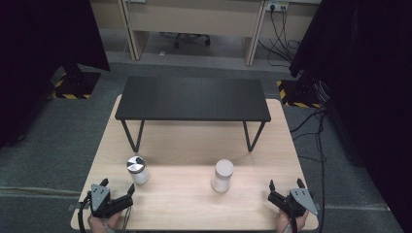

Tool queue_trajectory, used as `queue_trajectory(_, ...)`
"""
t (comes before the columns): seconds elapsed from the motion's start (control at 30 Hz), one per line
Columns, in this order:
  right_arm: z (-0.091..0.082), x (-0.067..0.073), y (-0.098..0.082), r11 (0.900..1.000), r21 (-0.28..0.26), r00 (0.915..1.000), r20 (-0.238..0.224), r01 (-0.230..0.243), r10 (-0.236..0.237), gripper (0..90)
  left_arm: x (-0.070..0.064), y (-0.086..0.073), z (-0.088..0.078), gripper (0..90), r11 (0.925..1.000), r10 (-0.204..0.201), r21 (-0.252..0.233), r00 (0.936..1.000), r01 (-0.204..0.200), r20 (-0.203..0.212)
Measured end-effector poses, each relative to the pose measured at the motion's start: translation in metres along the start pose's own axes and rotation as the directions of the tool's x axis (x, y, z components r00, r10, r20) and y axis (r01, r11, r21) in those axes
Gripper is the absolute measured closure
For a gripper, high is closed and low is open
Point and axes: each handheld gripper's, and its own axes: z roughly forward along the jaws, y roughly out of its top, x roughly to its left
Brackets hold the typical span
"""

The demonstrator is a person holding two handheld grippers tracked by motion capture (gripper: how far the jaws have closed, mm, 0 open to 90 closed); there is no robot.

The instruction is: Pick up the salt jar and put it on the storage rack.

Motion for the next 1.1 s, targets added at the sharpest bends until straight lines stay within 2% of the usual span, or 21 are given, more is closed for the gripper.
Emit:
queue_trajectory(0.03,0.000,0.000,0.000,1.000,0.000,1.0000,-0.002,0.000,0.000,0.3,0.000,0.001,0.000,0.0,0.9999,-0.014,-0.006,0.9998,0.014,0.017)
queue_trajectory(0.27,0.000,-0.001,0.001,1.000,0.004,1.0000,-0.006,0.004,-0.004,0.3,0.000,0.004,0.003,0.0,0.9993,-0.035,-0.007,0.9981,0.036,0.051)
queue_trajectory(0.43,0.000,-0.001,0.001,1.000,0.004,0.9999,-0.008,0.007,-0.007,0.3,-0.004,0.009,0.005,0.0,0.9997,-0.023,-0.008,0.9987,0.024,0.046)
queue_trajectory(0.6,0.000,-0.002,0.000,1.000,0.001,0.9999,-0.013,0.007,-0.007,0.3,-0.011,0.016,0.010,0.0,0.9997,0.022,-0.002,0.9986,-0.022,0.048)
queue_trajectory(1.1,-0.001,-0.002,-0.001,1.000,-0.005,0.9999,-0.013,0.007,-0.007,0.3,-0.021,0.026,0.020,0.8,0.9995,0.030,-0.014,0.9983,-0.029,0.050)
